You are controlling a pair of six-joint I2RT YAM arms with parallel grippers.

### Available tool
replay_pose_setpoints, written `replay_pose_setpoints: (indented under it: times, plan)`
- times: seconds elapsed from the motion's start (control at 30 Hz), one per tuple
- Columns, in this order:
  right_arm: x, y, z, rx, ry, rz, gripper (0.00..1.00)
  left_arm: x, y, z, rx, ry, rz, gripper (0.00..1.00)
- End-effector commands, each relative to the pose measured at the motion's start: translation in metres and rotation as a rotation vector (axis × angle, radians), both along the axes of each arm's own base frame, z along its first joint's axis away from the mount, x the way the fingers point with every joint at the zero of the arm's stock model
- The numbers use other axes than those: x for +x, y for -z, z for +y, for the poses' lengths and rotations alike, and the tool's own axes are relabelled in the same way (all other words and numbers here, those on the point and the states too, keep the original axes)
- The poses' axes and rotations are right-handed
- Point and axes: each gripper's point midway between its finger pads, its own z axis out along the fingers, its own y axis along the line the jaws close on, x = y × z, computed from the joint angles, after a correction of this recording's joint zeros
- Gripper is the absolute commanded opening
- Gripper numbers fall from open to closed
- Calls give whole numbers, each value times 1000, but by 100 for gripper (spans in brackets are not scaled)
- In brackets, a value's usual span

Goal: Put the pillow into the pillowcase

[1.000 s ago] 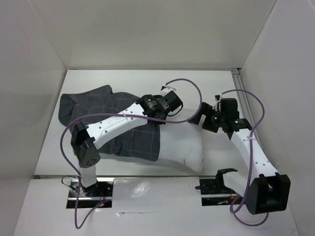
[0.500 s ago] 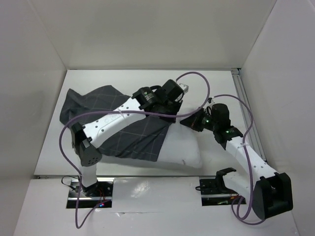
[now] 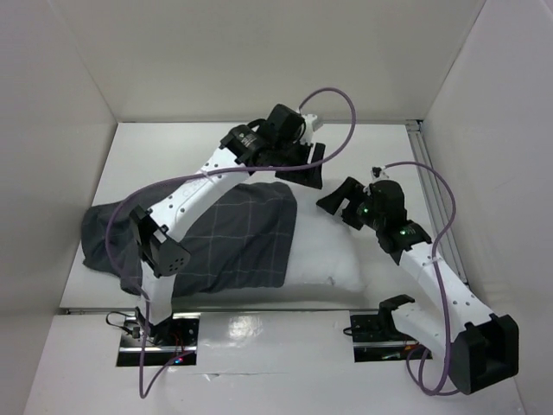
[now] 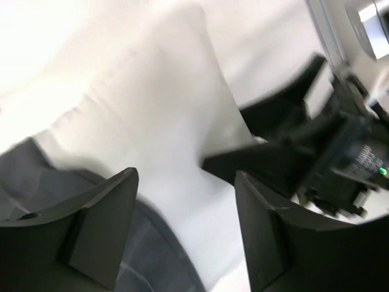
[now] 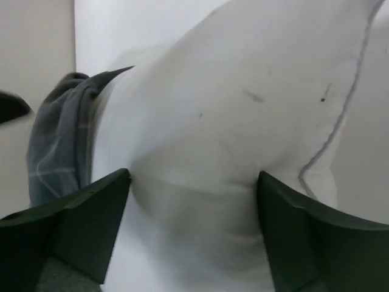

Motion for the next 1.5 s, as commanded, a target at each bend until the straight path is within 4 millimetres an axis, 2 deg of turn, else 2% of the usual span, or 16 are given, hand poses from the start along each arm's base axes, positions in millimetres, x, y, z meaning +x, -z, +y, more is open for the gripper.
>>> replay_pose_setpoints:
  times: [0.0, 0.23, 0.27, 0.37, 0.47, 0.7, 0.93, 1.0, 1.03, 1.07, 1.13, 1.23, 1.33, 1.37, 1.4, 1.47]
  plan:
    - [-28, -6, -5, -119, -57, 37, 95, -1, -89, 29, -64, -78, -268, 79]
    - [-58, -16, -47, -315, 16, 79, 100, -90, -93, 170, 42, -420, -264, 73]
    - [-67, -15, -47, -310, 0, 95, 100, -104, -66, 181, 61, -464, -194, 71]
    - [-82, -9, -42, -278, -39, 123, 100, -143, -58, 223, -43, -567, -146, 67]
    - [-100, -2, -37, -217, -61, 152, 100, -178, 3, 265, 1, -776, 37, 73]
    - [-129, 20, -22, -143, -171, 227, 100, -222, 107, 286, 114, -963, 323, 78]
    - [-158, 49, -7, -94, -334, 324, 100, -202, 154, 272, 99, -994, 295, 84]
    - [-163, 61, -5, -81, -355, 353, 100, -186, 160, 268, 78, -1035, 241, 78]
    - [-162, 66, -1, -57, -356, 341, 98, -180, 167, 270, 91, -1067, 226, 60]
    - [-160, 64, 2, -33, -365, 318, 92, -173, 164, 269, 70, -1079, 197, 44]
    - [-157, 54, 13, 28, -400, 276, 46, -160, 154, 274, 67, -1137, 139, 0]
    - [-140, 26, 16, -2, -419, 185, 0, -151, 111, 282, 63, -1150, 55, 0]
    - [-131, -26, 4, -104, -405, 72, 0, -151, 69, 293, 33, -1118, -11, 0]
    - [-136, -33, -1, -129, -397, 103, 0, -150, 33, 292, -46, -1091, -41, 0]
    - [-133, -72, -2, -136, -388, 25, 0, -150, 12, 293, -91, -1062, -70, 0]
    - [-136, -84, -8, -154, -360, 106, 0, -155, -50, 288, -223, -931, -141, 0]
